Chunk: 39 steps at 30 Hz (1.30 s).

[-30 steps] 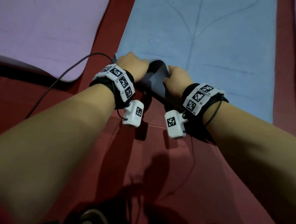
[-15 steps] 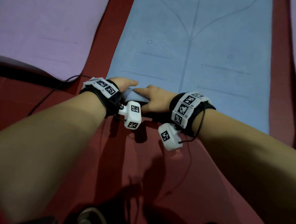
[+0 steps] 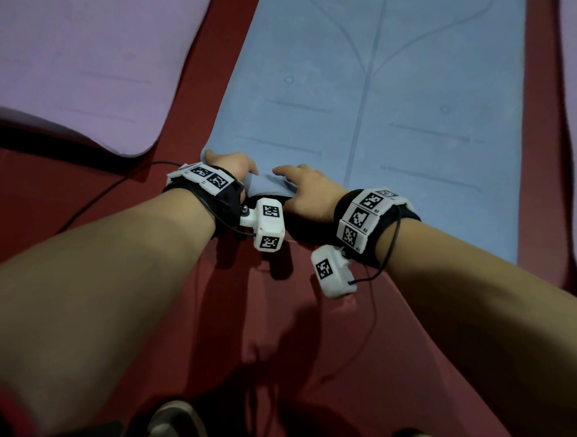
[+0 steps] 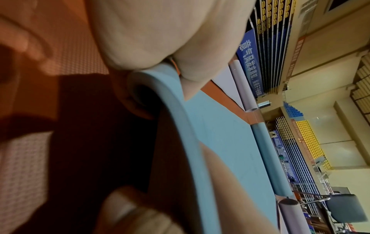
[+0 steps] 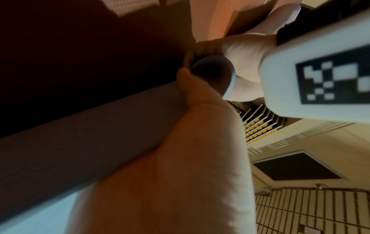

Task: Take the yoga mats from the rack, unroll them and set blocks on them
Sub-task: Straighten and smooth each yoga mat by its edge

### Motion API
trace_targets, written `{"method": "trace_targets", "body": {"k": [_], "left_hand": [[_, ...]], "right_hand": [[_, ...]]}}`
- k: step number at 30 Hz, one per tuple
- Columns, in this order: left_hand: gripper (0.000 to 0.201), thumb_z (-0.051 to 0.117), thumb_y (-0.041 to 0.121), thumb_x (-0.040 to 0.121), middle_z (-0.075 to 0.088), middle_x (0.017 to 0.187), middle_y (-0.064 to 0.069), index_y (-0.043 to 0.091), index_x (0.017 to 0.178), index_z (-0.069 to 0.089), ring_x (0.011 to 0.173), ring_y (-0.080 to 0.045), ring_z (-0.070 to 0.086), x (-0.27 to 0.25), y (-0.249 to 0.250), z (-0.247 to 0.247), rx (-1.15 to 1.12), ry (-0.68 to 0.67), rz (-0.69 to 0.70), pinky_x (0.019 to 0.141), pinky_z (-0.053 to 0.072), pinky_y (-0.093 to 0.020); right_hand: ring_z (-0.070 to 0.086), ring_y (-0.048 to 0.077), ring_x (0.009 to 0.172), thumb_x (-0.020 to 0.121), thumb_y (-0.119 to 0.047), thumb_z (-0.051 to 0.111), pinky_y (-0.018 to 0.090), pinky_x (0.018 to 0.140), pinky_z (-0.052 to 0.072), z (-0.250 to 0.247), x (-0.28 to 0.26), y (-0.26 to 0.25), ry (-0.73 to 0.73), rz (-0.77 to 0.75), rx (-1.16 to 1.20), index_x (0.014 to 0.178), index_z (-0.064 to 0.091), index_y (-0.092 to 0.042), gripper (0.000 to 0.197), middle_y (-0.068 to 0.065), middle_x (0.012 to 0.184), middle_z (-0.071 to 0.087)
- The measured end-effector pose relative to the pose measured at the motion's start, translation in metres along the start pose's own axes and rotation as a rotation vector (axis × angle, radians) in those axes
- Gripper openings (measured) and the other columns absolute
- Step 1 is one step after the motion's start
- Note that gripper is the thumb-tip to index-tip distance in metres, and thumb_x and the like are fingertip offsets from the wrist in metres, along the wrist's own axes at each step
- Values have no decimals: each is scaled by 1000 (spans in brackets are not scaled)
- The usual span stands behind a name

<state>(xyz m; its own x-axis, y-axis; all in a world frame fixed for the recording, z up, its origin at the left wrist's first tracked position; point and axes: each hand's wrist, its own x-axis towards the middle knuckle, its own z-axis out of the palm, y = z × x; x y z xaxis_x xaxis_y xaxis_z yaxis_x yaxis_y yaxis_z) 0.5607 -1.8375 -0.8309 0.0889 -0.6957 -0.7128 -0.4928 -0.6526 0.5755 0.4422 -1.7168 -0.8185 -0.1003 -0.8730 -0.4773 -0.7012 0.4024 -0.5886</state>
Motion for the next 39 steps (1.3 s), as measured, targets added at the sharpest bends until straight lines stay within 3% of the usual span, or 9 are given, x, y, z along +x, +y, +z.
{"method": "trace_targets", "body": {"k": [2,6,9,15,19,23,28,34,39], "left_hand": [[94,67,1,80,38,148,-21,23,155,15,123,-39,54,2,-3,-2,-45,-20,-8,90,50,-45],[88,70,7,81,43,148,-15,16,155,23,126,-33,53,1,-5,-6,3,-67,35,78,48,-35],[111,74,-1,75,38,149,-15,35,156,7,124,-39,51,0,-3,-5,-131,-32,7,95,49,-54],[154,85,14,18,45,140,-19,44,150,12,111,-41,59,42,-20,-1,-170,-82,42,88,51,-63],[130,86,3,58,42,146,-19,39,155,6,119,-41,54,-4,-5,-13,-121,-99,58,95,48,-62],[129,82,-1,65,39,150,-18,38,156,-1,123,-38,52,-10,1,-17,-77,-79,102,100,47,-56],[100,72,7,81,44,147,-14,25,157,10,122,-33,55,-28,5,-23,64,-83,164,80,46,-39],[112,78,8,79,37,151,-17,14,157,-2,133,-31,45,-39,8,-21,135,-44,215,111,39,-43],[47,60,17,95,51,142,-18,-2,137,48,129,-29,51,-49,-17,-34,741,-38,246,94,41,-30]], "right_hand": [[44,27,130,89,-31,61,39,107,38,1,0,1,14,7,-13,147,38,-30,62,6,141,45],[42,29,131,89,-26,58,44,108,38,3,0,1,15,7,-46,147,39,-29,60,6,142,44],[41,30,131,90,-23,56,42,108,37,2,-2,0,17,5,-61,146,39,-29,59,6,143,43],[41,32,130,89,-18,52,45,107,38,7,-13,4,35,7,-106,145,40,-29,59,8,143,43],[40,33,130,89,-13,50,45,107,38,6,-19,4,52,-2,-133,147,38,-28,61,8,144,42],[40,33,130,89,-11,46,47,107,37,4,-24,4,47,-4,-152,146,39,-29,60,7,144,42],[39,33,129,91,-10,44,48,107,37,1,-28,1,73,-25,-157,146,38,-29,58,8,142,42],[42,34,125,89,-15,51,47,103,42,4,-34,9,89,-24,-197,146,35,-28,61,9,138,44],[42,31,124,83,-20,60,43,100,42,12,-51,36,20,-3,-375,146,35,-33,69,4,139,42]]}}
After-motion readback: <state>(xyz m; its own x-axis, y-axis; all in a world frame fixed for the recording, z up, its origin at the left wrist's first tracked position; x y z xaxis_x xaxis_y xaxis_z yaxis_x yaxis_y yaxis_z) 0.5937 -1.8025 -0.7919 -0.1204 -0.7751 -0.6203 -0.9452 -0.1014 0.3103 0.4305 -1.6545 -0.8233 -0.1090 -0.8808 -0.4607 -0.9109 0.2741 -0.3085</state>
